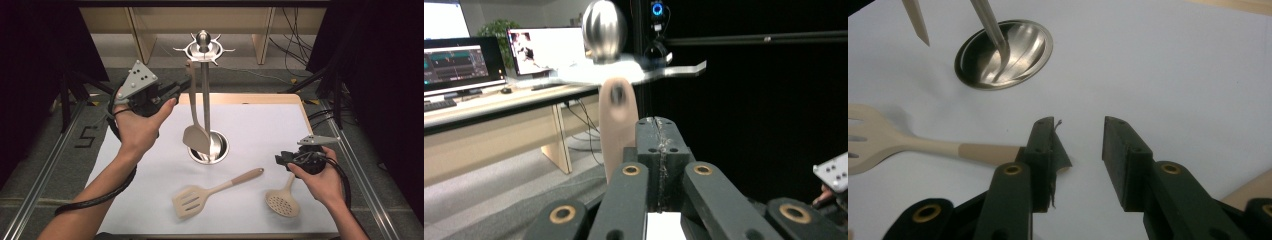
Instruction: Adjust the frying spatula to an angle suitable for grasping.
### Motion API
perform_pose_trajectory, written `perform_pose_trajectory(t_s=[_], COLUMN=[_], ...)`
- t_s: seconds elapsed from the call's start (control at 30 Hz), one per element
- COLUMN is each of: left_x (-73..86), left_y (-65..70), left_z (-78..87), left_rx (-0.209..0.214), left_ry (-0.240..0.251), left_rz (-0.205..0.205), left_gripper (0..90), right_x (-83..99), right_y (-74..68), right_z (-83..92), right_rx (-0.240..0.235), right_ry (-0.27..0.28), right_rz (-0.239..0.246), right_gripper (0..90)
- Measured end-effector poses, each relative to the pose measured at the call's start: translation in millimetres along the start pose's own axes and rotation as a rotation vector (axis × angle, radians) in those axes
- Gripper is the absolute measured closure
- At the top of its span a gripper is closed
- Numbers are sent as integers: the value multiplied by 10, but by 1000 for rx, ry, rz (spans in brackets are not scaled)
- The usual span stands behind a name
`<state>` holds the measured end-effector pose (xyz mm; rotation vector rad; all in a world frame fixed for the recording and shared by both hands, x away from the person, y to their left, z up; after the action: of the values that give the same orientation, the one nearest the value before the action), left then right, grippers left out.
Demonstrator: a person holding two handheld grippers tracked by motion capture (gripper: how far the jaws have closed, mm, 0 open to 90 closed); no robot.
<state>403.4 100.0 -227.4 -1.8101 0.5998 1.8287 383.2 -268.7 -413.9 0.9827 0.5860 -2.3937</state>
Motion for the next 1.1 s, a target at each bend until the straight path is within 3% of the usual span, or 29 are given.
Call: perform_pose_trajectory(t_s=[0.1, 0.2, 0.3, 0.37, 0.4, 0.47, 0.6, 0.63, 0.87, 1.1], left_x=[-53, -88, -105, -114, -125, -127, -143, -151, -155, -159], left_y=[6, -18, -13, -16, -36, -37, -27, -42, -89, -161], left_z=[-11, -34, -46, -50, -59, -70, -77, -78, -81, -89], left_rx=[-8, -10, -14, -16, -17, -15, -20, -19, -36, -52], left_ry=[11, 15, 21, 24, 26, 26, 29, 30, 28, 24], left_rz=[21, 8, 27, 27, 8, 29, 24, -5, 3, 12], left_gripper=[894, 894, 894, 894, 894, 894, 894, 895, 894, 894], right_x=[1, 6, -2, -1, 3, 2, 1, 0, 4, -2], right_y=[11, 1, 21, 17, 5, 12, 11, 12, 8, 20], right_z=[2, 5, 5, 4, 2, 1, 0, 1, 5, 1], right_rx=[8, -1, 0, 3, 3, 6, 7, 7, -5, 0], right_ry=[4, -4, 4, 5, 2, 1, 5, 5, -1, 7], right_rz=[8, -13, 17, 12, -3, 8, 9, 9, -8, 8], right_gripper=[666, 667, 666, 667, 666, 667, 667, 667, 667, 667])
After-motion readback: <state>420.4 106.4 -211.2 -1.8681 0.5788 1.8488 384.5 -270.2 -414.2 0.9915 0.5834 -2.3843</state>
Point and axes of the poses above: each handheld gripper's, and its own axes: z roughly backward along the jaws, x roughly out of its underside, y roughly to its right, the point moved 3 cm from there along -z, roughly forward along the jaws, and after that the axes turned 4 degrees about -x, right-handed, at the moved point
